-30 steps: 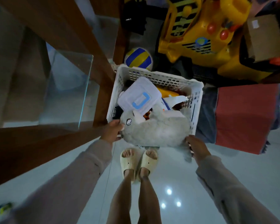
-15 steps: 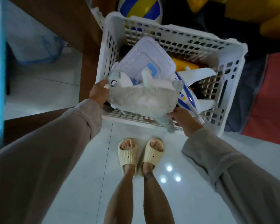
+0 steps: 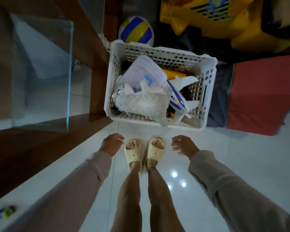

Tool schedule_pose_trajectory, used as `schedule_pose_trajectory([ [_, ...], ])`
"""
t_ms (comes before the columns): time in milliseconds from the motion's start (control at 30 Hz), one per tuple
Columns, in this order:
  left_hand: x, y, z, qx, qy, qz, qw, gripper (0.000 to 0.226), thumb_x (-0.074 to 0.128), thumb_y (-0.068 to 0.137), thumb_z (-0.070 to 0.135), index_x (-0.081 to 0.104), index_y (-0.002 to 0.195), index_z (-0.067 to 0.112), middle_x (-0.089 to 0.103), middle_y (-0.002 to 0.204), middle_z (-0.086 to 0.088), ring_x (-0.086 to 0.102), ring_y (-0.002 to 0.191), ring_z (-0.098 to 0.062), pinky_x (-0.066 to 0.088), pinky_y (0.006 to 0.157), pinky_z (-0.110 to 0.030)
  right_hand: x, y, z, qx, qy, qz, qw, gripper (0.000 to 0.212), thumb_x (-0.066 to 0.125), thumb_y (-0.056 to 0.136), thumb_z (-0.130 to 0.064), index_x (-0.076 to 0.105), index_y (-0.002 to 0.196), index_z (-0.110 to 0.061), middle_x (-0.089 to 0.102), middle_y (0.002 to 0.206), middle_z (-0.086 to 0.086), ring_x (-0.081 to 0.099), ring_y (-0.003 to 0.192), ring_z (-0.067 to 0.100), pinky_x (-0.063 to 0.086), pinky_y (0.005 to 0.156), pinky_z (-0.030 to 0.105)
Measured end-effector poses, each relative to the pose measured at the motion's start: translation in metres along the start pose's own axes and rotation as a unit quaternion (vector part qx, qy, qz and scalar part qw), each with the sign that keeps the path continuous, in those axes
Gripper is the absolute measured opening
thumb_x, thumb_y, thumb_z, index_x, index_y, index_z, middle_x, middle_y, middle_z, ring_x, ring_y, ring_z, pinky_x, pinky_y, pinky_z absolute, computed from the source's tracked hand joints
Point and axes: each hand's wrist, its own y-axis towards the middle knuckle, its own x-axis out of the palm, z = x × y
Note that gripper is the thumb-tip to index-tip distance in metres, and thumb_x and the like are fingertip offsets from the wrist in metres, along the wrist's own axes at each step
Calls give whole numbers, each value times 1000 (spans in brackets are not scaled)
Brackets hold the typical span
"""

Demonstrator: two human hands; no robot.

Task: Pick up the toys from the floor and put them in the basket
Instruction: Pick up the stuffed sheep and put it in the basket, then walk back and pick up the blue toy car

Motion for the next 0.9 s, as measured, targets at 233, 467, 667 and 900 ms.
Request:
schedule_pose_trajectory([
  [233,5,-112,-31,-51,6,-30,998,20,50,87,2,67,98,4,66,103,-22,63,96,-37,51,83,-35,-7,-100,64,28,2,5,1000,10,50,88,-7,57,93,-12,61,92,14,58,69,22,38,55,20],
  [467,-24,-209,-16,-22,14,-34,999,24,38,92,2,60,89,10,60,92,-14,51,67,-24,33,43,-18,-15,-207,82,6,7,17,1000,11,48,89,-6,56,88,-13,59,75,6,54,59,17,34,52,20],
  [667,-48,-261,-16,27,8,-5,1000,20,41,91,1,60,92,8,59,92,-14,48,57,-18,32,29,-6,-23,-280,67,-49,19,18,998,3,56,70,-17,54,69,-19,56,68,3,52,58,17,36,49,19],
  [900,-68,-312,-36,-11,-259,29,965,21,40,94,9,58,84,7,57,77,-8,47,57,-18,26,51,-23,-47,-291,55,-107,-71,8,992,16,50,88,-10,57,76,-18,59,71,5,53,58,19,30,51,23],
])
